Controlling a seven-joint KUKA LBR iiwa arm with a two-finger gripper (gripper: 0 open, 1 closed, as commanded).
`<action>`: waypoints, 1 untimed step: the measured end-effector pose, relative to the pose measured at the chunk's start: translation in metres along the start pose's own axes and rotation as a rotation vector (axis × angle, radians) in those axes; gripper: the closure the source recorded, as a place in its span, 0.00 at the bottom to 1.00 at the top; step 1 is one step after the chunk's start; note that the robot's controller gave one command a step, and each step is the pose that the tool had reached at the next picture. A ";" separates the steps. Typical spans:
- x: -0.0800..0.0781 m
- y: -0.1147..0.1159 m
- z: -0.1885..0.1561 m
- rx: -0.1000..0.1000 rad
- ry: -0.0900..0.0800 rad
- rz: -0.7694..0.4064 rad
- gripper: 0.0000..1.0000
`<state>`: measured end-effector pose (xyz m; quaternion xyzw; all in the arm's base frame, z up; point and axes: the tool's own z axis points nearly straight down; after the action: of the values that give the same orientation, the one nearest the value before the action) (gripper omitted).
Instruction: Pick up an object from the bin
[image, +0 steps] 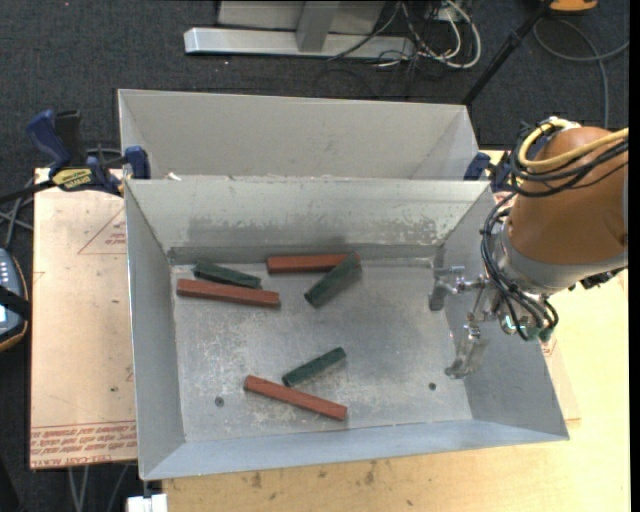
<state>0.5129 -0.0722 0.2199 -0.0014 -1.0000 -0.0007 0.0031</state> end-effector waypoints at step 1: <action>-0.002 0.000 -0.003 0.001 -0.007 -0.003 0.00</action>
Offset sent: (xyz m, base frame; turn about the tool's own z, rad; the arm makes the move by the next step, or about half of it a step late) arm 0.1112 0.0796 -0.1499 -0.1603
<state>0.5145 -0.0718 0.2233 0.0000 -1.0000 -0.0002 -0.0004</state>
